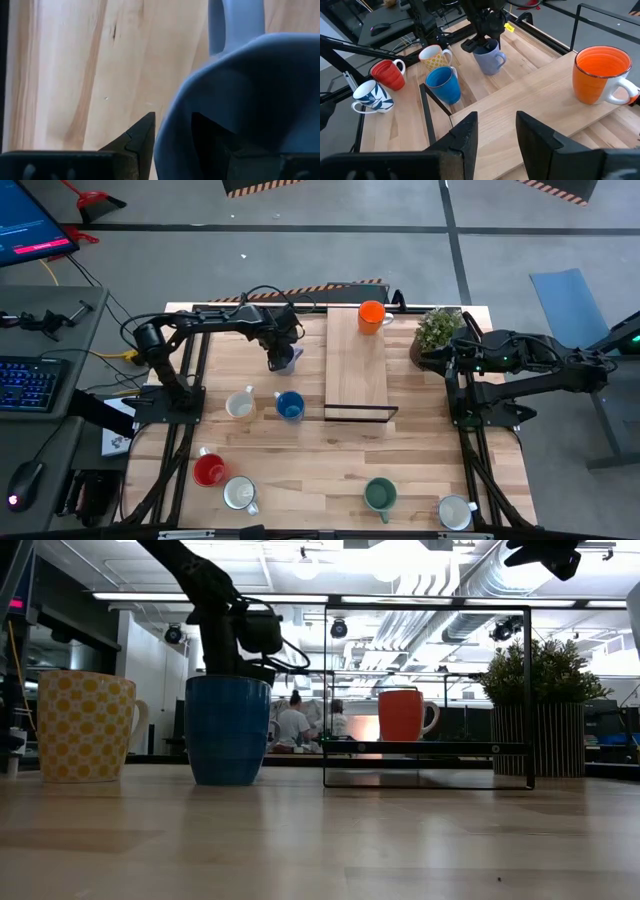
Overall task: Place coffee mugs
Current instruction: Put the light blue mug on the shelf to the left side of the orange mug
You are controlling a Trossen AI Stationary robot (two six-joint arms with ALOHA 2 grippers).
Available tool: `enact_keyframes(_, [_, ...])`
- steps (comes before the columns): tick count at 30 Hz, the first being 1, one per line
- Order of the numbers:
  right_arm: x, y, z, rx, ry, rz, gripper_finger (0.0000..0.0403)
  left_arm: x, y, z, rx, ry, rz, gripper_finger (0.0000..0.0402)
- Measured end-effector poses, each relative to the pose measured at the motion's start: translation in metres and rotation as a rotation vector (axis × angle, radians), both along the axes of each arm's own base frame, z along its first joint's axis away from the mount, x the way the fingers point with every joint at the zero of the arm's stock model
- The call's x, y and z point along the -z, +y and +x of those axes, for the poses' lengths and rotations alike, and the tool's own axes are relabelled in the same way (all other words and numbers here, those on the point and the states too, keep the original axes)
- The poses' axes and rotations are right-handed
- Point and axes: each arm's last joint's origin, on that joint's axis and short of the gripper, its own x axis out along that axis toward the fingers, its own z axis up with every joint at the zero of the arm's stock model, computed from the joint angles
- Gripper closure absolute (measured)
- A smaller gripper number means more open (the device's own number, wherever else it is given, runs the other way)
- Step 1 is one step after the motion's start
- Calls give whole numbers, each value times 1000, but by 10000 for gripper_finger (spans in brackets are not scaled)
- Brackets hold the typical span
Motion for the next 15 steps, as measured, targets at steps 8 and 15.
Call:
enact_keyframes(8, [0,0,0,0,0,0,289,-2,0,1,4,-14,-10,382])
enact_keyframes(15, [0,0,0,1,0,0,289,-2,0,1,5,-13,-8,388])
